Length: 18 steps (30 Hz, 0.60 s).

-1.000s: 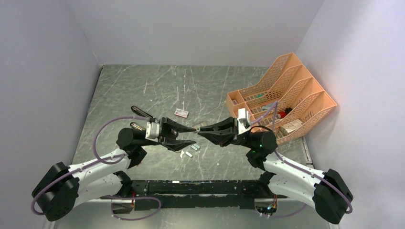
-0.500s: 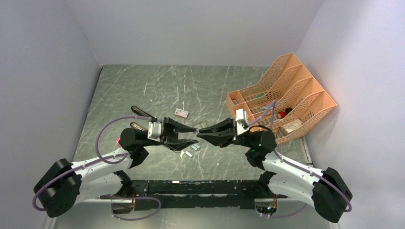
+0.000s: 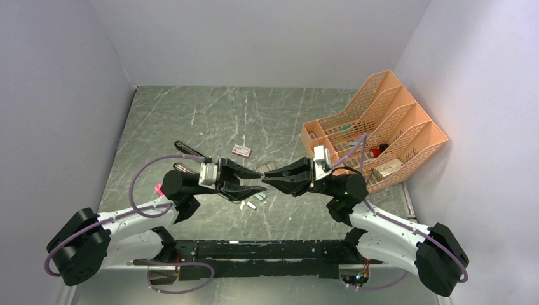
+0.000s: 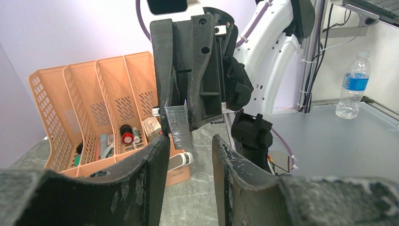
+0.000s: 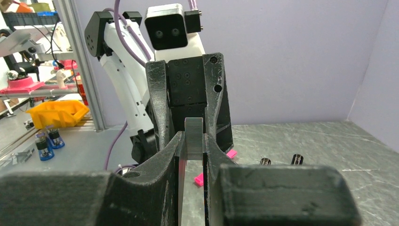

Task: Load the staples into the stapler
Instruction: Pick up the staple from the staple box.

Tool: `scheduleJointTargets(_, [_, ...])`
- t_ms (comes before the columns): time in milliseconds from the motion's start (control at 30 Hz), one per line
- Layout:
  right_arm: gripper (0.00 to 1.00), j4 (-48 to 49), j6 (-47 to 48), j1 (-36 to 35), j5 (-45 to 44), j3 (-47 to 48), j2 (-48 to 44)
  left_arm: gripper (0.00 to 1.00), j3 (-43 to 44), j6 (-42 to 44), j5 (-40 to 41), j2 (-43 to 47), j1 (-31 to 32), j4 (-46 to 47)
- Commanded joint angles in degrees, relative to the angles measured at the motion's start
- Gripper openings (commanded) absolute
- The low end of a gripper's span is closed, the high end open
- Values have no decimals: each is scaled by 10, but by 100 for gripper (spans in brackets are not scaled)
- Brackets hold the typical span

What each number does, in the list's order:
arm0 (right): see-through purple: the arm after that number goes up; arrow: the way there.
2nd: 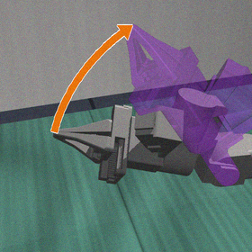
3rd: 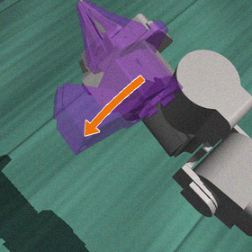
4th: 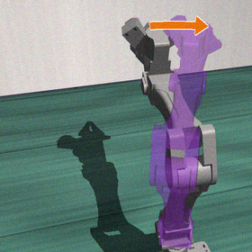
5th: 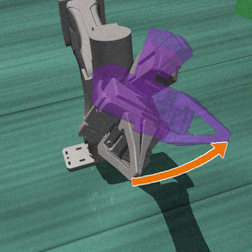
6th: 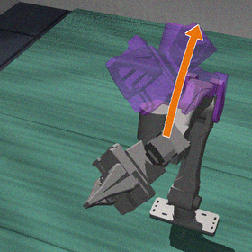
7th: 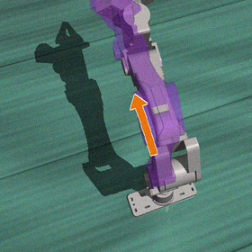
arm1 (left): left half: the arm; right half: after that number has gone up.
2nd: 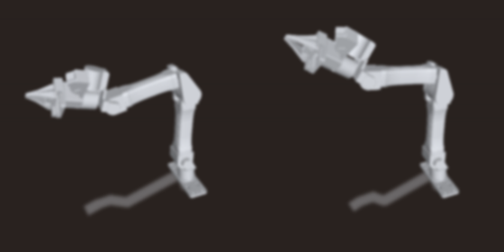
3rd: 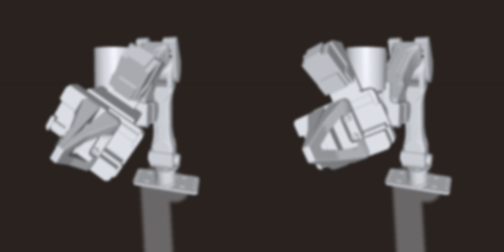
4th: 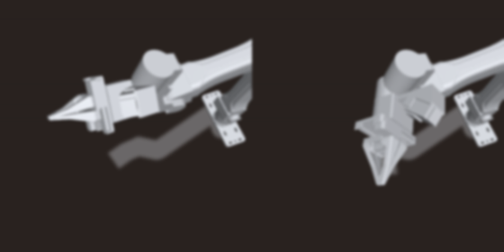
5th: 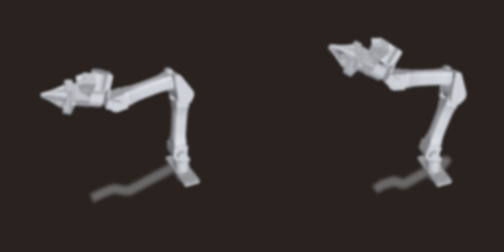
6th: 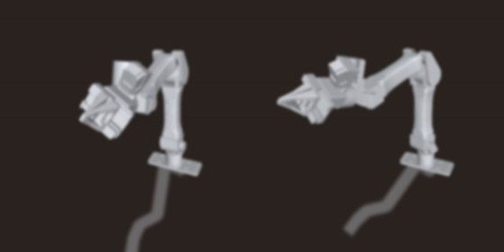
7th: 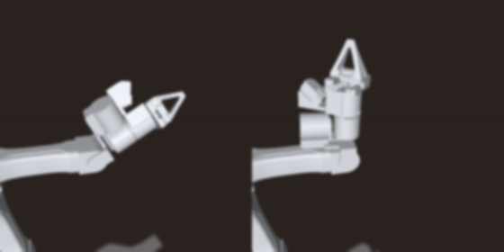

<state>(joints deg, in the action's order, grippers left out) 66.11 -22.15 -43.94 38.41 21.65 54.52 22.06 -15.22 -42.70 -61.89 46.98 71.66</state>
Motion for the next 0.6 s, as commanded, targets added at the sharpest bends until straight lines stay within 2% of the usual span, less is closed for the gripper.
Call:
scheduleJointTargets(0, [9, 8, 12, -1, 8, 12, -4, 42, 22, 12, -9, -3, 7, 33])
scheduleJointTargets(567, [9, -18, 38, -1, 21, 13, -3, 40, 25, -1, -4, -4, 8, 38])
